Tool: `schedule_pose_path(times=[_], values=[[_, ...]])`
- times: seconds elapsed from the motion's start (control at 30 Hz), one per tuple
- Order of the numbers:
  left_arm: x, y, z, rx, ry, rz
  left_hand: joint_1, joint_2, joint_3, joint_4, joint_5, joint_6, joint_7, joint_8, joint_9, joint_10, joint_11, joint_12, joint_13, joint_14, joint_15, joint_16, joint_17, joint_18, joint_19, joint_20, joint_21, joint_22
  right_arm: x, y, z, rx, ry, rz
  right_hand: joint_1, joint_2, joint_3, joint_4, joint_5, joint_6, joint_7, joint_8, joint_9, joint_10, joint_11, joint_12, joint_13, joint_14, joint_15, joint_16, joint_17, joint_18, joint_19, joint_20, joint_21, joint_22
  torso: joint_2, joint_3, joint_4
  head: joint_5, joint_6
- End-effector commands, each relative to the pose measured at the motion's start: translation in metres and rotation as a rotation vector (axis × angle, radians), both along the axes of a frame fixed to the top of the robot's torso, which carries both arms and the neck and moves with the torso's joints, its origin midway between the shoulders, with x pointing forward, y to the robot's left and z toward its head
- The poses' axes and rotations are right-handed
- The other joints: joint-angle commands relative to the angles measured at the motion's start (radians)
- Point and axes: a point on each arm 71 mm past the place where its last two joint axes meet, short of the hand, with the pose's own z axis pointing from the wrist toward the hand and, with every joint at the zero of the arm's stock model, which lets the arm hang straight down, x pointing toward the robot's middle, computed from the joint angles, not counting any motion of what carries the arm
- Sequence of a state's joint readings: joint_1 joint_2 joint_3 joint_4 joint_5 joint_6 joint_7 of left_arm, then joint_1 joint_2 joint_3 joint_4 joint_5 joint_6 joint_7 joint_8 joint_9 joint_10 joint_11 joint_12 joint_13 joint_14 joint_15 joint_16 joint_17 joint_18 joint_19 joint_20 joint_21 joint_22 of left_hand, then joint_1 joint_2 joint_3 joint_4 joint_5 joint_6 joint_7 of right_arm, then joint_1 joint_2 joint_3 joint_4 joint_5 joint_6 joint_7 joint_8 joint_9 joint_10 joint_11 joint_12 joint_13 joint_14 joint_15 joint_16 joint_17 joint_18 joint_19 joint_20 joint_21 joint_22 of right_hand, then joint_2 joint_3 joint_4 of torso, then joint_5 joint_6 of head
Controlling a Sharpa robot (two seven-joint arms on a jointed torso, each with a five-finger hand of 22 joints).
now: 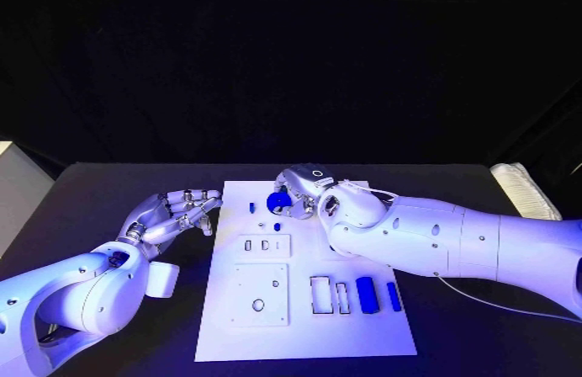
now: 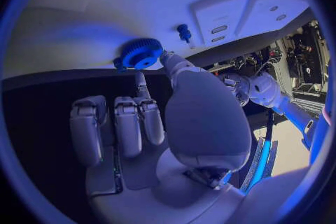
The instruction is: Assemble the parts on the task board
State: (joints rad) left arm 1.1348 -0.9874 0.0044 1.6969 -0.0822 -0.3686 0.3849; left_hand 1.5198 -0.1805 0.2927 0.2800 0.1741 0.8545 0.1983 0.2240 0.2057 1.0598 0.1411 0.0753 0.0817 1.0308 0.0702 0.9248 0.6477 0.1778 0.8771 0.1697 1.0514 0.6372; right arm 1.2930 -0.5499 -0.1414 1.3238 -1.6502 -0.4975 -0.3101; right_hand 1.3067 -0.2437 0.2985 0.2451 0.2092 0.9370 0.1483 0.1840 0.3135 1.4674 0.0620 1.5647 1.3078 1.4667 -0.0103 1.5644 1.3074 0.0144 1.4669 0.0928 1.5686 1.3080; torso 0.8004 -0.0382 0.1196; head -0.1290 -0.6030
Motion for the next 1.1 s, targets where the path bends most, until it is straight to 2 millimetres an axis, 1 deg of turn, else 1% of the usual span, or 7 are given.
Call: schedule_pose_path(times=[0.03,0.07,0.2,0.53,0.63,0.8,1.1], values=[[0.000,-0.002,0.001,-0.001,-0.004,-0.017,0.008,0.000,0.007,-0.001,-0.003,-0.005,0.000,-0.007,0.001,-0.006,0.001,0.000,0.001,-0.010,0.001,0.006,-0.002,0.006,-0.009,0.001,0.005,0.002,0.000,0.001,-0.004,-0.010,0.049,0.013,-0.036,0.012,-0.051,0.038,-0.003,-0.003,0.003,-0.010,-0.003,0.103,0.008,0.006,0.263,0.104,0.008,0.006,0.263,-0.014,0.104,0.010,0.002,0.263,0.000,0.0000,0.0005,0.000,0.000],[0.000,-0.002,0.001,0.000,-0.004,-0.016,0.007,0.000,0.007,0.000,-0.004,-0.005,0.000,-0.007,0.001,-0.007,0.001,-0.001,0.000,-0.010,0.001,0.006,-0.003,0.006,-0.010,0.001,0.005,0.002,0.000,0.000,-0.004,-0.010,0.055,0.013,-0.059,0.029,-0.064,0.046,-0.003,0.003,0.002,-0.009,-0.003,0.103,0.009,0.006,0.263,0.104,0.007,0.006,0.263,-0.014,0.104,0.009,0.002,0.263,0.000,0.0000,0.0001,0.001,0.000],[0.000,-0.001,0.001,0.003,0.000,-0.012,0.006,0.001,0.007,0.001,-0.003,-0.006,0.001,-0.007,0.001,-0.008,0.001,-0.001,0.000,-0.010,0.001,0.006,-0.003,0.006,-0.010,0.001,0.006,0.002,0.000,0.000,-0.005,-0.008,0.074,0.016,-0.091,0.051,-0.077,0.046,-0.003,0.013,0.001,-0.009,-0.002,0.103,0.007,0.006,0.263,0.104,0.006,0.006,0.263,-0.014,0.104,0.009,0.002,0.263,0.000,0.0007,-0.0009,0.001,0.001],[0.000,0.000,0.000,0.007,0.003,-0.007,0.006,0.001,0.007,0.001,-0.003,-0.006,0.001,-0.007,0.001,-0.008,0.001,-0.001,0.000,-0.010,0.001,0.006,-0.003,0.006,-0.010,0.001,0.006,0.002,0.001,-0.005,-0.007,-0.018,0.096,0.004,-0.100,0.066,-0.075,0.045,-0.002,0.028,-0.002,-0.004,0.000,0.103,0.005,0.006,0.263,0.104,0.005,0.006,0.263,-0.014,0.104,0.008,0.002,0.263,0.000,0.0005,-0.0005,0.001,0.000],[0.000,0.000,0.000,0.007,0.004,-0.007,0.006,0.001,0.007,0.001,-0.003,-0.006,0.001,-0.007,0.001,-0.008,0.001,-0.001,0.000,-0.010,0.001,0.006,-0.003,0.006,-0.010,0.001,0.006,0.002,0.002,-0.008,-0.008,-0.021,0.096,-0.009,-0.101,0.068,-0.074,0.045,-0.002,0.030,-0.002,-0.004,0.000,0.103,0.005,0.006,0.263,0.104,0.005,0.006,0.263,-0.014,0.104,0.008,0.002,0.263,0.000,0.0007,-0.0015,0.002,0.001],[0.000,0.000,0.000,0.007,0.005,-0.007,0.007,0.001,0.008,0.000,-0.003,-0.007,0.002,-0.008,0.001,-0.010,0.002,-0.001,0.000,-0.010,0.002,0.006,-0.004,0.006,-0.011,0.001,0.007,0.003,0.003,-0.013,-0.007,-0.017,0.084,-0.022,-0.101,0.069,-0.074,0.045,-0.002,0.030,-0.002,-0.004,0.000,0.103,0.005,0.006,0.263,0.104,0.005,0.006,0.263,-0.014,0.104,0.008,0.002,0.263,0.000,0.0009,-0.0005,0.003,0.001],[0.000,0.001,0.000,0.009,0.005,-0.005,0.007,0.001,0.009,0.000,-0.003,-0.008,0.003,-0.008,0.001,-0.010,0.002,-0.001,0.000,-0.011,0.002,0.007,-0.004,0.006,-0.011,0.001,0.007,0.003,-0.004,-0.025,0.004,0.098,-0.021,0.004,-0.084,0.066,-0.066,0.035,-0.002,0.030,-0.003,-0.006,0.000,0.103,0.004,0.006,0.263,0.104,0.004,0.006,0.263,-0.014,0.104,0.006,0.002,0.263,-0.001,0.0014,-0.0016,0.003,0.004]])
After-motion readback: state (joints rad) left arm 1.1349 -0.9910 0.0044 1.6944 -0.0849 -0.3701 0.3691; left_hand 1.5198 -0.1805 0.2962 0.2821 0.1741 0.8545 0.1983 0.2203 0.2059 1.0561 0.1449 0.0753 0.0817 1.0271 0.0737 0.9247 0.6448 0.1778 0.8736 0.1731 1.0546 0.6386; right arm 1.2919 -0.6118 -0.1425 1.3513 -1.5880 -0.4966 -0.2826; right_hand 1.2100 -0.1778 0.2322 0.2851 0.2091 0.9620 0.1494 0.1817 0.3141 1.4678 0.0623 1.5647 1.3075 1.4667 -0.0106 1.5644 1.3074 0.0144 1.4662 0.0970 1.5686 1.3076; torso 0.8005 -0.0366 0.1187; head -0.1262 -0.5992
